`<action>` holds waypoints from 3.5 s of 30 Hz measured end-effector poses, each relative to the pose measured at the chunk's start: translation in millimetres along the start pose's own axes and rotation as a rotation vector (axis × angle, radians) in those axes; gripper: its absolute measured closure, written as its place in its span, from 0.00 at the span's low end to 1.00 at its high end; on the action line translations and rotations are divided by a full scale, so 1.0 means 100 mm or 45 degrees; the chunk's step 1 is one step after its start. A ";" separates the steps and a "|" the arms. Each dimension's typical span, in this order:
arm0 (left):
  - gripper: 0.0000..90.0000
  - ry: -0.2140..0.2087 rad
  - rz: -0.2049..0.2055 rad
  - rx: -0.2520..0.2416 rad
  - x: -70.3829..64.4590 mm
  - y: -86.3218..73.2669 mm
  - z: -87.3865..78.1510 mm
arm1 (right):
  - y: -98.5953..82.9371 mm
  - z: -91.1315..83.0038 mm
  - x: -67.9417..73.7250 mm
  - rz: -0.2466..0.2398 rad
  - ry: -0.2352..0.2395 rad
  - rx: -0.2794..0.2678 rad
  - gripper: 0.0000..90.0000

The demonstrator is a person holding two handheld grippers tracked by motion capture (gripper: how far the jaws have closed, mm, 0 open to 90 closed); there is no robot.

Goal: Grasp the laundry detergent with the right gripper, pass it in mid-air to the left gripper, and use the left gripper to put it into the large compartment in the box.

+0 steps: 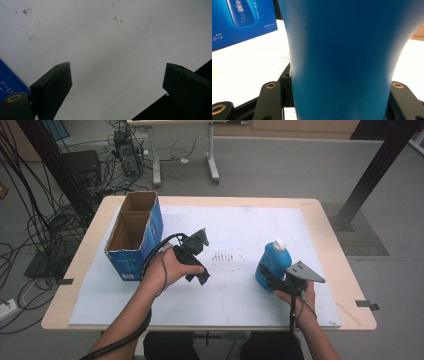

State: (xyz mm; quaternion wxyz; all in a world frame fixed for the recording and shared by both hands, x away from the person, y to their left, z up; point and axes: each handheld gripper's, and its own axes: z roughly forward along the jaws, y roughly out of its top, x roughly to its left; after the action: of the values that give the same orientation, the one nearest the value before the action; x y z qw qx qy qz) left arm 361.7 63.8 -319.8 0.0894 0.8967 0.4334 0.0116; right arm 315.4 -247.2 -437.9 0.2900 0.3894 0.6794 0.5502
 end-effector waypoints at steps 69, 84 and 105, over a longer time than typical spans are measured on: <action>0.10 -0.010 0.111 -0.057 0.02 0.16 -0.35 | 0.15 -0.02 -0.07 -0.016 0.042 0.037 0.49; 0.10 -0.031 0.330 -0.092 -0.11 0.30 -0.75 | 0.57 -0.07 -0.20 -0.011 0.248 0.021 0.49; 0.10 -0.112 0.614 -0.152 -0.26 0.42 -1.30 | 1.13 0.00 -0.15 -0.040 0.815 0.019 0.49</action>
State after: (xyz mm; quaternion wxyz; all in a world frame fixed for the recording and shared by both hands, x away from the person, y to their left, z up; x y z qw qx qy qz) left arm 365.2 37.7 -183.0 0.1557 0.9669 0.2010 0.0192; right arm 347.2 -250.0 -328.0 0.0670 0.1882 0.7461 0.6351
